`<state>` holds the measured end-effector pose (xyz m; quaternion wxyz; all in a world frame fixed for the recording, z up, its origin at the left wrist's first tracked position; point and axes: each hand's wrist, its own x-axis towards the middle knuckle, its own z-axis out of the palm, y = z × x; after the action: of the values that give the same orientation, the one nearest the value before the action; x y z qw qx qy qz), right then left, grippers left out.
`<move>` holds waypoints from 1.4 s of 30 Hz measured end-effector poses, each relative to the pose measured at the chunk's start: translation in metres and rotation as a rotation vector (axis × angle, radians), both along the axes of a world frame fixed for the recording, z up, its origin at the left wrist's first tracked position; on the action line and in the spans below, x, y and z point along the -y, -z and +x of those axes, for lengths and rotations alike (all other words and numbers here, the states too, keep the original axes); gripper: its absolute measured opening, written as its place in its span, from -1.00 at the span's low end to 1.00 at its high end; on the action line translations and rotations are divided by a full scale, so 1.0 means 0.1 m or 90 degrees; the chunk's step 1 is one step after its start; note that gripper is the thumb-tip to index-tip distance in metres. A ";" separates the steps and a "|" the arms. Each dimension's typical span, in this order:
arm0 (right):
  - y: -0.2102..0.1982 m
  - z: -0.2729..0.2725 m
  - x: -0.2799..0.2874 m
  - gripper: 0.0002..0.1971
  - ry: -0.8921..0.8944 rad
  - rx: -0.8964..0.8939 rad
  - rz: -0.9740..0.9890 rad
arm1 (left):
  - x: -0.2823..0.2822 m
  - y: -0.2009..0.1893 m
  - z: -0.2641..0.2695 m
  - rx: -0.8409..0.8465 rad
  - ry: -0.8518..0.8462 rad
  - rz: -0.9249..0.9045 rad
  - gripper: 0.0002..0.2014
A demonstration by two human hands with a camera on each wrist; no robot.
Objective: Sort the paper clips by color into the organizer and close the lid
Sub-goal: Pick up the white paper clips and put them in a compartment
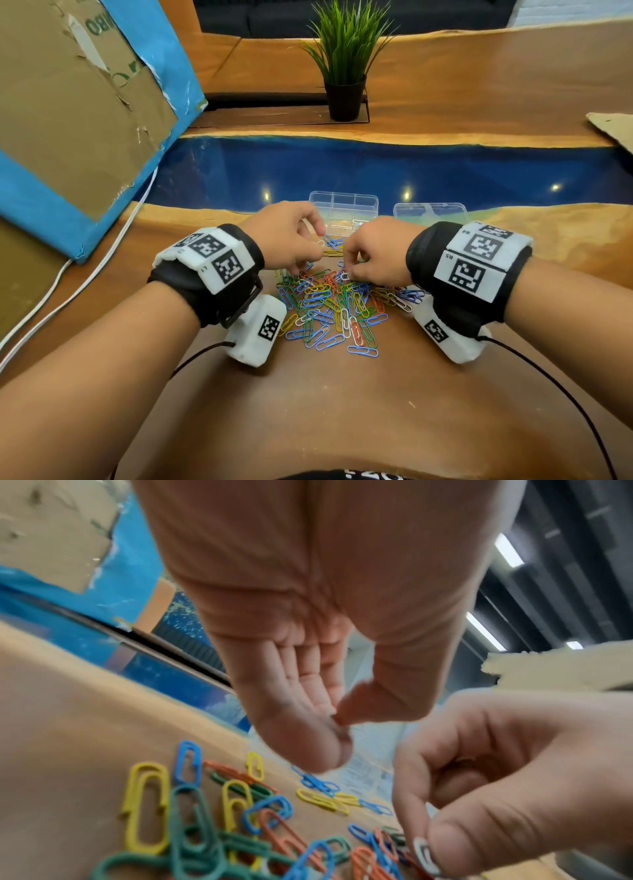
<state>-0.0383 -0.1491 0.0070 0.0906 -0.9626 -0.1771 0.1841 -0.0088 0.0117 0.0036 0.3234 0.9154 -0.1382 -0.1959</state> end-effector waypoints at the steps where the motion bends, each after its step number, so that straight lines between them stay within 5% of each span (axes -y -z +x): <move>1: -0.01 0.01 0.01 -0.86 0.011 -0.003 0.012 | -0.03 0.01 0.00 -0.026 0.003 -0.014 -0.84; 4: -0.05 0.05 0.04 -0.74 0.101 -0.071 0.092 | -0.08 0.04 0.00 -0.103 -0.002 -0.027 -0.77; 8: -0.06 0.08 0.15 -0.75 0.300 -0.336 0.468 | -0.08 0.02 -0.04 -0.159 -0.049 -0.046 -0.90; 13: -0.04 0.07 0.20 -0.65 0.317 -0.376 0.623 | -0.04 0.04 -0.03 -0.006 0.049 0.180 -0.64; 19: -0.02 0.01 0.23 -0.72 0.264 -0.213 0.356 | -0.06 0.04 -0.08 0.004 0.110 0.177 -0.78; 24: 0.04 -0.03 0.25 -0.75 0.201 -0.112 0.167 | -0.09 0.01 -0.14 0.134 0.206 0.283 -0.87; 28: 0.08 -0.02 0.27 -0.75 0.191 -0.133 0.114 | -0.11 -0.01 -0.14 0.126 0.239 0.327 -0.85; 32: 0.03 -0.03 0.31 -0.96 0.154 -0.038 0.067 | -0.13 0.01 -0.15 0.124 0.232 0.328 -0.84; 42: 0.06 -0.03 0.28 -0.77 0.169 -0.002 -0.061 | -0.08 0.01 -0.16 0.184 0.229 0.360 -0.94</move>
<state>-0.0415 -0.1769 0.0012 0.0681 -0.9804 -0.0393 0.1807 -0.0248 0.0194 0.0027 -0.0052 0.9479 -0.2813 -0.1490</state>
